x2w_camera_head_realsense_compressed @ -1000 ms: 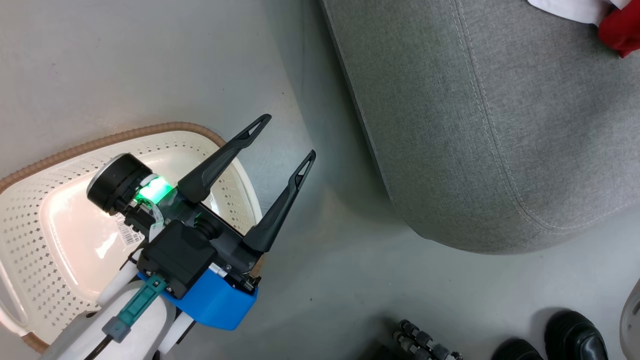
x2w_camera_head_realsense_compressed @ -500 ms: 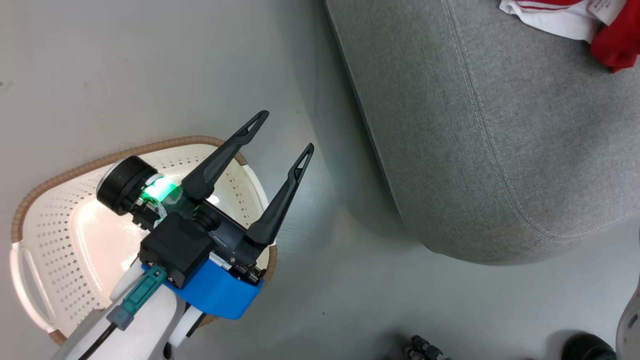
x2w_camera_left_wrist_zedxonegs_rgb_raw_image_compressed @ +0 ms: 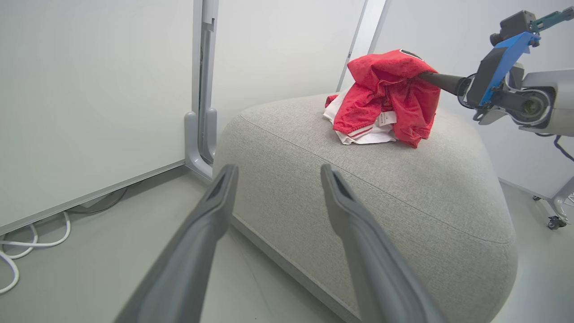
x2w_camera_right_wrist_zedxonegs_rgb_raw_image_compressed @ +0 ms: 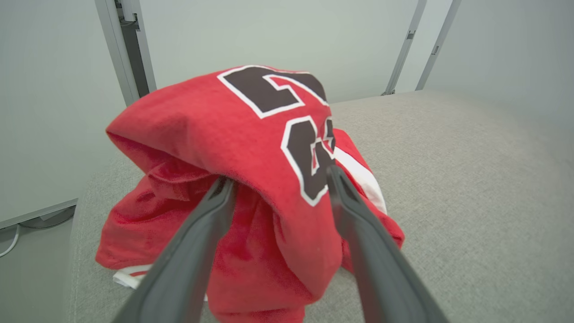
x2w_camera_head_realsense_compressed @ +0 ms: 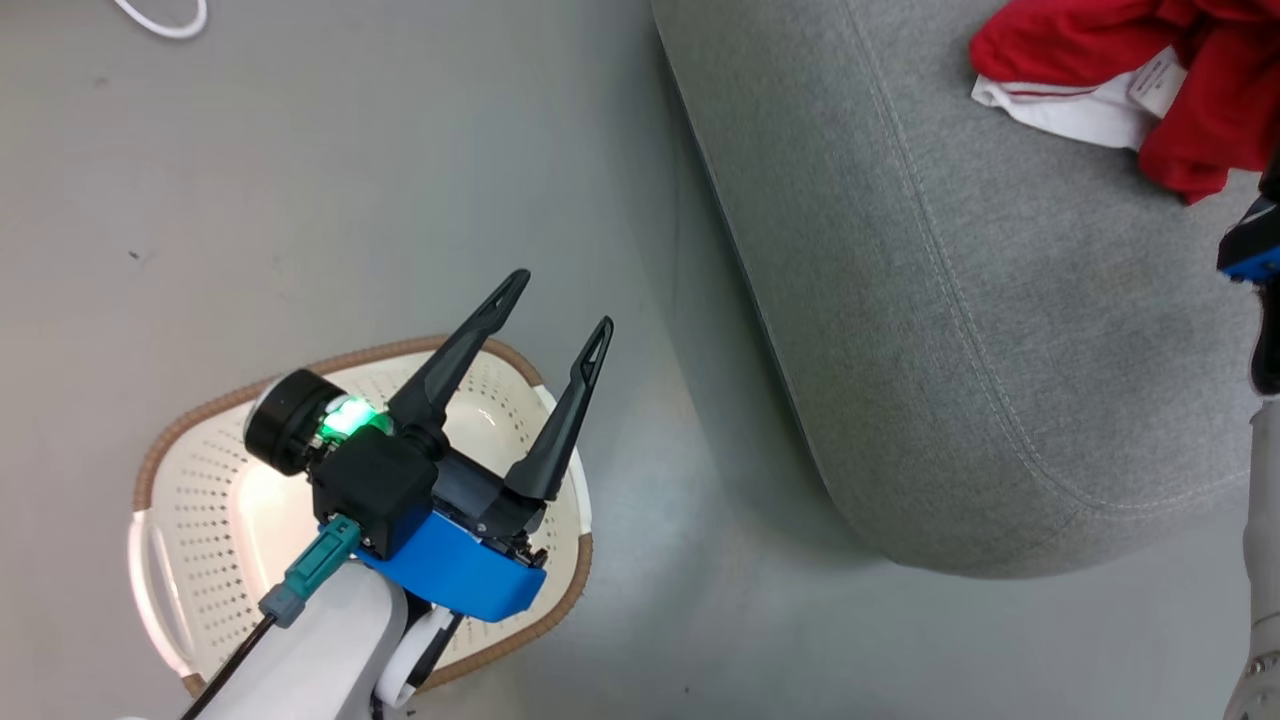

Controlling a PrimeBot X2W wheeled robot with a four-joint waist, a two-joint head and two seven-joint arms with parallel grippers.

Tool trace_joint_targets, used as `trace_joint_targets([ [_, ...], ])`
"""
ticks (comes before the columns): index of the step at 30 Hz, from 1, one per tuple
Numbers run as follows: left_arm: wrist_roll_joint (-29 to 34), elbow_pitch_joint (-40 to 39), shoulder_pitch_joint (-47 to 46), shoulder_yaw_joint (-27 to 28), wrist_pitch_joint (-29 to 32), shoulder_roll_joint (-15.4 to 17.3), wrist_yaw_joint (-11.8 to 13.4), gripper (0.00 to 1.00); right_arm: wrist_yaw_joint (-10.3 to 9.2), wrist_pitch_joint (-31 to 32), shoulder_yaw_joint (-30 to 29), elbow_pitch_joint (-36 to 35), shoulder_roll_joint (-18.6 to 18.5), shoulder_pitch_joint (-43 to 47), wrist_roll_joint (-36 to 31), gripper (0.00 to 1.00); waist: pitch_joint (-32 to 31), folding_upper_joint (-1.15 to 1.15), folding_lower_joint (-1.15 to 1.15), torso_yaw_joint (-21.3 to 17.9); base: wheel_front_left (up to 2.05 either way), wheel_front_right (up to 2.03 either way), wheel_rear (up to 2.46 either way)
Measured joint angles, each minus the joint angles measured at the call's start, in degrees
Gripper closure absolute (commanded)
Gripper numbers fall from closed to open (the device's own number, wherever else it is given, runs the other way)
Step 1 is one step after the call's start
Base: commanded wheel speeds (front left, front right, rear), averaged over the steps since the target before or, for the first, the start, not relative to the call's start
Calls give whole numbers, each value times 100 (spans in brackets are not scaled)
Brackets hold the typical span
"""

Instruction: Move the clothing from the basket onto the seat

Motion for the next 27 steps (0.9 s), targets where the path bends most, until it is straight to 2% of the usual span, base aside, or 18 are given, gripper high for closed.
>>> trace_joint_targets([
  [9, -174, 645, 304, 77, -146, -381, 0, 0, -1, 1, 324, -163, -51, 627, 98, 0, -707, 0, -1, 185, 0, 0, 0],
  [19, -235, 1024, 866, 555, -164, -811, -49, 0, -1, 31, 804, -568, -80, 1491, 91, 0, -1574, 0, -1, 414, 0, 0, 0],
  [27, -149, 1273, 1367, 983, -164, -1103, -122, 0, -1, 163, 994, -1296, 75, 2345, 391, 0, -2216, 0, -2, 697, 0, 0, 0],
])
